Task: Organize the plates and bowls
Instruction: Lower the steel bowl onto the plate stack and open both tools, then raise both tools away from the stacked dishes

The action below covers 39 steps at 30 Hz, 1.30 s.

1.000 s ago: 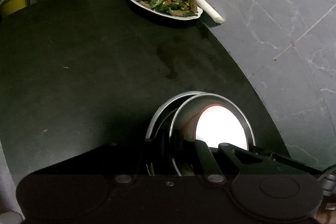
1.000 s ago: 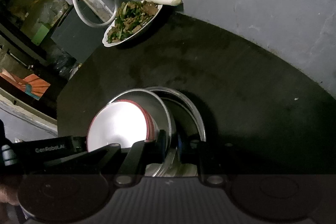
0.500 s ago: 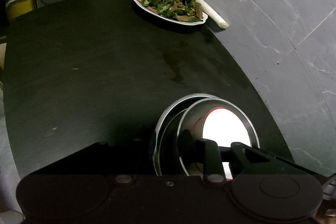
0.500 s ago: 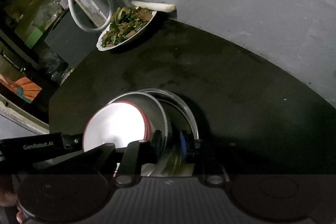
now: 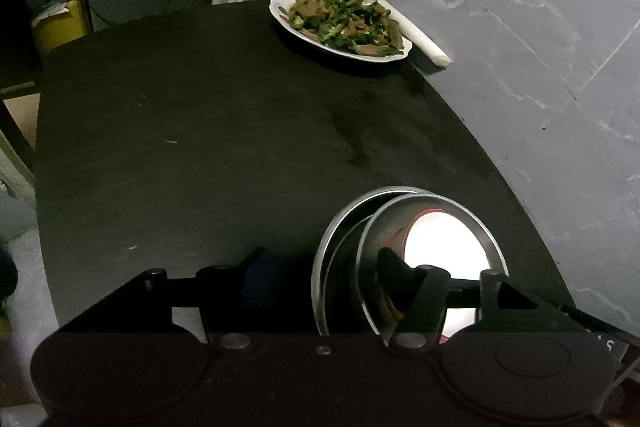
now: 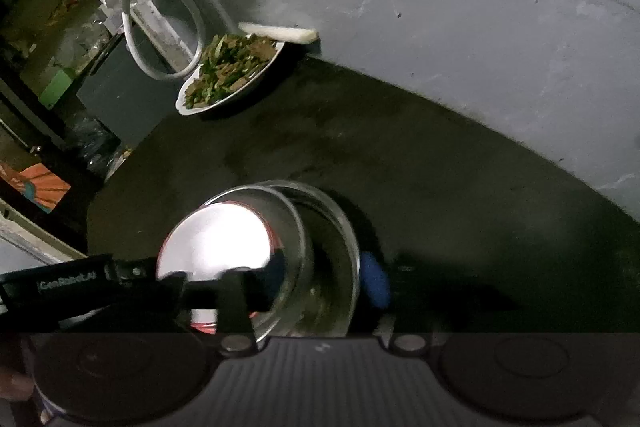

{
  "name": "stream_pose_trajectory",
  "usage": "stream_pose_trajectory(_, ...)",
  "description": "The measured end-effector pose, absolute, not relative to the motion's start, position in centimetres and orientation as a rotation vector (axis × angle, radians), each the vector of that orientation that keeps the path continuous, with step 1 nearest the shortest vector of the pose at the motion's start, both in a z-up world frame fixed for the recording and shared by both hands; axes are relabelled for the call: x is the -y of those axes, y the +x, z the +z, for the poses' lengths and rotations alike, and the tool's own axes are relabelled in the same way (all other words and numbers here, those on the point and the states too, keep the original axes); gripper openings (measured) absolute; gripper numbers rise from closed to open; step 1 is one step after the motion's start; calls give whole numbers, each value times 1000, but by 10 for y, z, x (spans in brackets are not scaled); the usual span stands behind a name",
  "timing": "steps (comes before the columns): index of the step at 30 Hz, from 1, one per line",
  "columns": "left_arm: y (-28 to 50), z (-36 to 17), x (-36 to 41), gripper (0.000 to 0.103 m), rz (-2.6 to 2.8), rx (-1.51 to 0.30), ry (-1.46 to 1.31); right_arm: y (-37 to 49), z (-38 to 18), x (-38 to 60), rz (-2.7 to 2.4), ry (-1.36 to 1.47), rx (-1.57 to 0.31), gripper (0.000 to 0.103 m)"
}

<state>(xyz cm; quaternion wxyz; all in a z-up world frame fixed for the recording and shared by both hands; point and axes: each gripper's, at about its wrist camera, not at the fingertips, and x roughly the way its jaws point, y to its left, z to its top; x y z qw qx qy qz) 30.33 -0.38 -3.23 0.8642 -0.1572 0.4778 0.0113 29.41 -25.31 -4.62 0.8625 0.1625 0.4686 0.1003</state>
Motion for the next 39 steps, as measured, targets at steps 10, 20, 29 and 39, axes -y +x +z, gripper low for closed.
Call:
stream_pose_trajectory(10,296,-27,5,79,74,-983,-317,289,-41,254,215,313,-955,66)
stream_pose_trajectory(20,283,-17,7,101,98,-951,-332,283,-32,255,228,260,-908,84)
stream_pose_trajectory(29,265,-6,11,102,109,-900,-346,277,-19,257,256,233,-851,103)
stream_pose_trajectory(39,220,17,14,102,136,-683,-306,256,2,267,314,188,-714,103)
